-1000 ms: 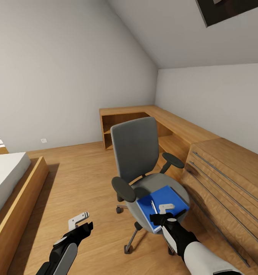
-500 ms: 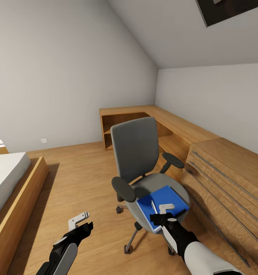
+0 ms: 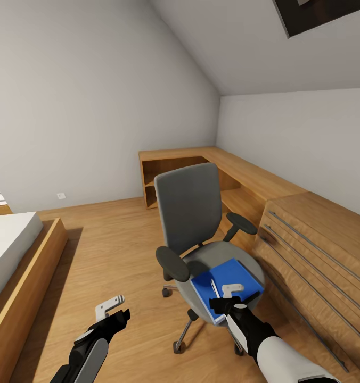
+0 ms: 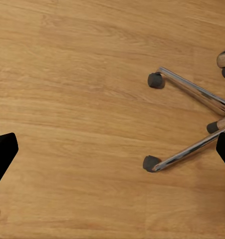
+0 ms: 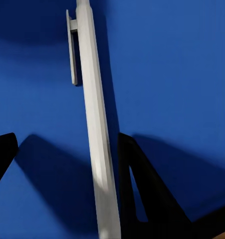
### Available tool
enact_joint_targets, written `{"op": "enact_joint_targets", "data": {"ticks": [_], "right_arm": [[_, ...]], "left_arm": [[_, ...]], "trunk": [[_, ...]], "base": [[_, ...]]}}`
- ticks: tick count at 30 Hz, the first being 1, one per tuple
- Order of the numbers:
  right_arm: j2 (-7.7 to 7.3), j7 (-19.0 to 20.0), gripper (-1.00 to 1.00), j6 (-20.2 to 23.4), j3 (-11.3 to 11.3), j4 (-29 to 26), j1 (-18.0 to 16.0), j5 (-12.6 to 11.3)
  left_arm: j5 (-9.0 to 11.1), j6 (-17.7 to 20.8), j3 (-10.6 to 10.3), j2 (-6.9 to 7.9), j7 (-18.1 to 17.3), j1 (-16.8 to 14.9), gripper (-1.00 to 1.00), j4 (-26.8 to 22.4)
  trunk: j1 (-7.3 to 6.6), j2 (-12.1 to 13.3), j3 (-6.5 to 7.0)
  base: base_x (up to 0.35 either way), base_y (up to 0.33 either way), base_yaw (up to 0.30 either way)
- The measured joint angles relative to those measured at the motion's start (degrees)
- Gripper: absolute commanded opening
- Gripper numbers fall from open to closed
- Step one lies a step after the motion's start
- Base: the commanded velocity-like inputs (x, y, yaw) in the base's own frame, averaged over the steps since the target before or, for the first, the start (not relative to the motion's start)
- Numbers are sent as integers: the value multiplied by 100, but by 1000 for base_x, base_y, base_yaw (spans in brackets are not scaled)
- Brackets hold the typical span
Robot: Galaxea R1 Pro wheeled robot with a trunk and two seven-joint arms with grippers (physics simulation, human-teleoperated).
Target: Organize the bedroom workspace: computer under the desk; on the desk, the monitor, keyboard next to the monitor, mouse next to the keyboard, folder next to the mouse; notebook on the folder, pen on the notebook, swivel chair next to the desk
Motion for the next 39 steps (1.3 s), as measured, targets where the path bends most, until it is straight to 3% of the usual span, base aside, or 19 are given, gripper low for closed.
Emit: {"op": "enact_joint_targets", "data": {"ticks": [39], "right_arm": [[-9, 4, -100, 80, 7, -12, -1, 8]], "left_arm": [[-1, -2, 0, 0, 0, 1, 100, 51]], "trunk": [[0, 0, 0]], "base": [[0, 0, 0]]}}
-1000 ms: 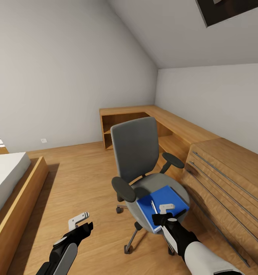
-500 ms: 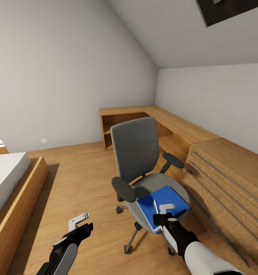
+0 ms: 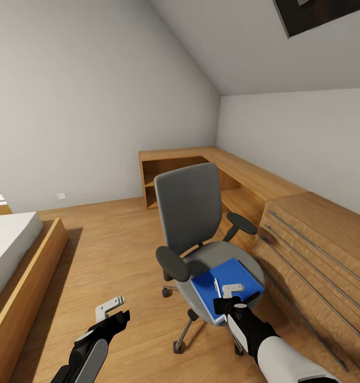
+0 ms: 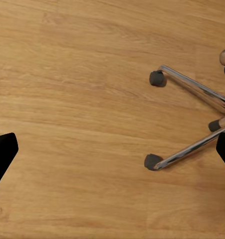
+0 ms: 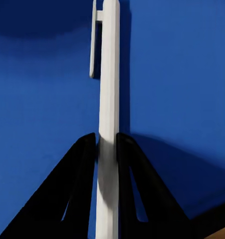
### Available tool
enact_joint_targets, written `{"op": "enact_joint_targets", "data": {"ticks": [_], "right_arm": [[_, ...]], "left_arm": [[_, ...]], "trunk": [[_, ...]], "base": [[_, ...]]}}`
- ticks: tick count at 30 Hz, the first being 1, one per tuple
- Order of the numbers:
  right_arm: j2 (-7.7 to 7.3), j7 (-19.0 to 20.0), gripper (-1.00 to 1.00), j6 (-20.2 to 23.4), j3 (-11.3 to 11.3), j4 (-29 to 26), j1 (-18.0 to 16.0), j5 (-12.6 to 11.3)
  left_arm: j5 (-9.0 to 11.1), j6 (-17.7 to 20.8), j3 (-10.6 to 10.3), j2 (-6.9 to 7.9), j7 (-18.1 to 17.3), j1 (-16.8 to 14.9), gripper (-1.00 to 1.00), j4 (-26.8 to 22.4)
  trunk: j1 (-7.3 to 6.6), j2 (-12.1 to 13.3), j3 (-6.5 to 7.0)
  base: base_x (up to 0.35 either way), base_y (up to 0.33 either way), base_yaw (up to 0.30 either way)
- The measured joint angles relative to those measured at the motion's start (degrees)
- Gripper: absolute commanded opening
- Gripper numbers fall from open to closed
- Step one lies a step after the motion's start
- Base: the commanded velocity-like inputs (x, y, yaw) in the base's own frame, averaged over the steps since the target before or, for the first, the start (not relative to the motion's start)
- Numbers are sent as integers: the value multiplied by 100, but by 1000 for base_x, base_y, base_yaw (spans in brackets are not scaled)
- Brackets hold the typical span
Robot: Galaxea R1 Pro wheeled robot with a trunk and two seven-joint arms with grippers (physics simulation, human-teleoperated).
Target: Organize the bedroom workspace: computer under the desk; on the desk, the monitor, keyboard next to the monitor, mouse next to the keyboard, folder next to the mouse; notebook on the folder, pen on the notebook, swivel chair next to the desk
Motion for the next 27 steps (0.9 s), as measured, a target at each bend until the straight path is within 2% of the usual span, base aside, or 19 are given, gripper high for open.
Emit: {"op": "enact_joint_targets", "data": {"ticks": [9, 16, 19, 22, 24, 26, 27], "right_arm": [[-1, 5, -100, 59, -11, -35, 3, -10], [4, 6, -100, 355, -17, -226, 3, -24], [-3, 4, -100, 737, -19, -648, 14, -33], [-10, -2, -100, 1231, -17, -1454, 144, -31], [-18, -19, -100, 1724, -23, -2302, 469, -30], [-32, -29, -100, 2024, -35, -2810, 656, -29], [-53, -35, -100, 2332, -63, -3338, 835, -26]], "left_arm": [[0, -7, 0, 0, 0, 1, 100, 10], [-15, -7, 0, 0, 4, 0, 100, 98], [-14, -12, 1, 0, 7, 1, 100, 113], [-7, -9, 1, 0, 10, 1, 100, 124], [-8, -13, 1, 0, 15, 1, 100, 176], [-15, -14, 1, 0, 16, 1, 100, 204], [-20, -15, 1, 0, 20, 1, 100, 222]], "trunk": [[-197, 360, 160], [-351, 641, 286], [-417, 761, 340], [-482, 881, 394], [-527, 962, 430], [-570, 1042, 466], [-593, 1082, 484]], "base": [[0, 0, 0], [0, 0, 0], [0, 0, 0], [0, 0, 0], [0, 0, 0], [0, 0, 0], [0, 0, 0]]}}
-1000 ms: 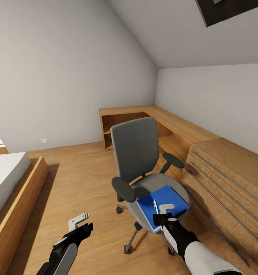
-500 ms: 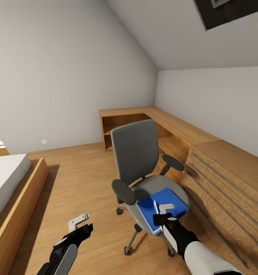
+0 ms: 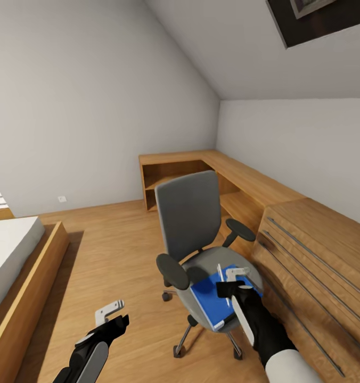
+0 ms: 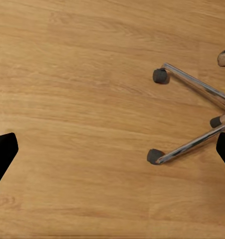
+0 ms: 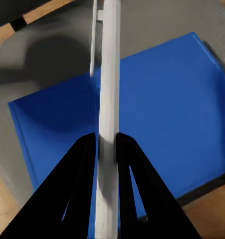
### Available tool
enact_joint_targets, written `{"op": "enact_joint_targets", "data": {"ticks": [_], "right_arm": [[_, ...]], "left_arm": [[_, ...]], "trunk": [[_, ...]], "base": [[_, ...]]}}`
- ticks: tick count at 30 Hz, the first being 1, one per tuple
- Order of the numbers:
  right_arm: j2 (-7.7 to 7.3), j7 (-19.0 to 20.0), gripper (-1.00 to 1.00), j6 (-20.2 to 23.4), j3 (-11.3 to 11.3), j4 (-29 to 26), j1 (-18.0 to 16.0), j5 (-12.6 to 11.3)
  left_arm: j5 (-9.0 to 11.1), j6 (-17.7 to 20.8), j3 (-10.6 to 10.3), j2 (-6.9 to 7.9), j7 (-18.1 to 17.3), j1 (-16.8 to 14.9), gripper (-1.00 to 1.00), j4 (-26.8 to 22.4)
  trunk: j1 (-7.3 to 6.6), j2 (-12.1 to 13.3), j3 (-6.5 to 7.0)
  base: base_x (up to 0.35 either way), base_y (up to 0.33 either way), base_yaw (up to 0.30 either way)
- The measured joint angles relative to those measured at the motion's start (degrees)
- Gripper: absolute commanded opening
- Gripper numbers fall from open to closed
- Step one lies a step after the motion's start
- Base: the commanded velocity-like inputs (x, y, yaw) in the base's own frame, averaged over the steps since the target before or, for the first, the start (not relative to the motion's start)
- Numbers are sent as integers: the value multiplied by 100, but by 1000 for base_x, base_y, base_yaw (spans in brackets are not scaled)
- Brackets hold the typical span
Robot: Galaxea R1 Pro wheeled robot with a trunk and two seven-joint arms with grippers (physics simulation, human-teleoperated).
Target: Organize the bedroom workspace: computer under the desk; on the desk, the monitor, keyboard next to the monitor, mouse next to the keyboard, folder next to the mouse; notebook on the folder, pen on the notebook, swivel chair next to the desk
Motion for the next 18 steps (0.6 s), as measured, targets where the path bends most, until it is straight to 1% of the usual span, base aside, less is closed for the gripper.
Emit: {"op": "enact_joint_targets", "data": {"ticks": [2, 3, 4, 5, 7, 9, 12, 13, 16, 18], "right_arm": [[-33, -5, -100, 634, -101, -1111, 396, 3], [-38, -4, -100, 784, -136, -1394, 503, 0], [-45, -3, -100, 1048, -217, -1888, 693, 5], [-47, -1, -100, 1172, -263, -2124, 785, 1], [-55, 0, -100, 1565, -431, -2745, 1025, -1], [-55, -2, -100, 1802, -527, -2979, 1111, -9], [-41, 2, -100, 2011, -668, -3193, 1172, -17], [-36, 3, -100, 2077, -730, -3329, 1190, -18], [-37, 4, -100, 2147, -762, -3453, 1202, -25], [-45, 4, -100, 2376, -794, -3579, 1207, -22]], "left_arm": [[-5, -6, 0, -3, 14, 0, 100, 24], [-5, -7, -2, -4, 16, 0, 100, 34], [-5, -8, -4, -6, 20, 0, 100, 60], [-5, -8, -5, -7, 16, 0, 100, 78], [-4, -9, -3, -4, 2, 0, 100, 125], [1, -10, -1, -2, -7, 0, 100, 143], [13, -7, -3, -1, -17, 0, 100, 184], [12, -7, -6, -2, -20, 1, 100, 409], [-8, -13, -11, -1, -20, 0, 100, 739], [-6, -31, -12, -2, -21, 0, 100, 1004]], "trunk": [[-44, 80, 36], [-66, 121, 54], [-88, 160, 72], [-110, 201, 90], [-154, 281, 126], [-198, 361, 161], [-263, 482, 215], [-285, 522, 233], [-351, 642, 287], [-395, 723, 323]], "base": [[0, 0, 0], [0, 0, 0], [0, 0, 0], [0, 0, 0], [0, 0, 0], [0, 0, 0], [0, 0, 0], [0, 0, 0], [0, 0, 0], [0, 0, 0]]}}
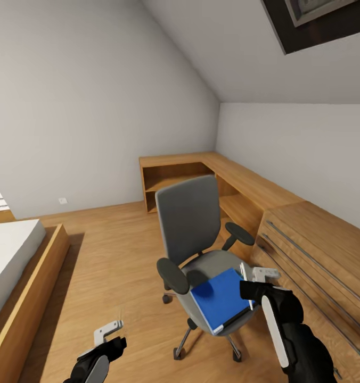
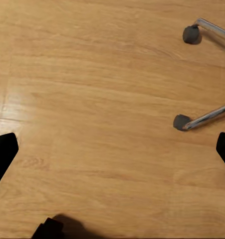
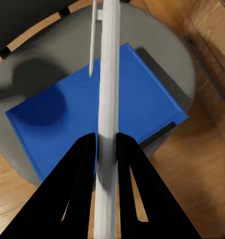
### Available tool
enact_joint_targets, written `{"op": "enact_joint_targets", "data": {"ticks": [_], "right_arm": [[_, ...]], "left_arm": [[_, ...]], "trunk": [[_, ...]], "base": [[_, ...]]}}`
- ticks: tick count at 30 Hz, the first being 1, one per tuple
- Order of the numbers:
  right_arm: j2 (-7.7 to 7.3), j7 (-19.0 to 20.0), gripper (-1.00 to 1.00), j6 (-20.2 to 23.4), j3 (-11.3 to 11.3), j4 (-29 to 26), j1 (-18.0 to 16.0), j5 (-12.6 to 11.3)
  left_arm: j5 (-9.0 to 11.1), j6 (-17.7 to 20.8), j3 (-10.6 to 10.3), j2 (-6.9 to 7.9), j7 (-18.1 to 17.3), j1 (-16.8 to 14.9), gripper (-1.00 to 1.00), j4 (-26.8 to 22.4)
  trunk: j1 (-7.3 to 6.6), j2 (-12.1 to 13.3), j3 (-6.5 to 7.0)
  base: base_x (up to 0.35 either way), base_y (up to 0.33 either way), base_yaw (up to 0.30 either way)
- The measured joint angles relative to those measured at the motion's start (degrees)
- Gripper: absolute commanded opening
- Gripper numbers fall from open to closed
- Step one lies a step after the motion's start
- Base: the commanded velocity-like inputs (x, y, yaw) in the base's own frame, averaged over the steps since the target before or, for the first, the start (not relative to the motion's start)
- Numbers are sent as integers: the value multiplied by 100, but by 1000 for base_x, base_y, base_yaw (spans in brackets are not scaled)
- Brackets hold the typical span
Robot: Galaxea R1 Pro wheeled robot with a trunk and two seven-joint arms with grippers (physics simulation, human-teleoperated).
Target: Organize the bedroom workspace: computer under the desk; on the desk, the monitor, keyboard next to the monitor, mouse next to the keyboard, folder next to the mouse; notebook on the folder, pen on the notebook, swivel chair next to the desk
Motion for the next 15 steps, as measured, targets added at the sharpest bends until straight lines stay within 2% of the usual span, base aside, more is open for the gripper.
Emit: {"op": "enact_joint_targets", "data": {"ticks": [1, 2, 3, 4, 6, 10, 15], "right_arm": [[15, 6, -100, 347, -447, -116, 2, 67], [22, 20, -100, 376, -555, -128, 3, 8], [22, 22, -100, 381, -576, -131, 4, -2], [9, 30, -100, 401, -628, -136, 4, 5], [-6, 40, -100, 408, -648, -138, 4, -2], [-7, 44, -100, 405, -649, -138, 4, -4], [0, 41, -100, 312, -704, -138, 4, -3]], "left_arm": [[-4, -661, 6, 1, -49, 3, 100, 813], [3, -969, 6, 1, -148, 0, 100, 1186], [0, -1054, 5, 1, -196, -1, 100, 1268], [-19, -1300, 11, 6, -551, 1, 100, 1748], [-39, -1380, 11, 24, -780, -1, 100, 2069], [-42, -1385, 10, 23, -793, -2, 100, 2098], [-42, -1391, -11, 11, -794, -2, 100, 2107]], "trunk": [[-22, 40, 17], [-44, 80, 35], [-66, 120, 54], [-88, 161, 71], [-132, 241, 108], [-219, 401, 180], [-327, 602, 270]], "base": [[0, 0, 0], [0, 0, 0], [0, 0, 0], [0, 0, 0], [0, 0, 0], [-39, 0, 0], [-246, 0, -1]]}}
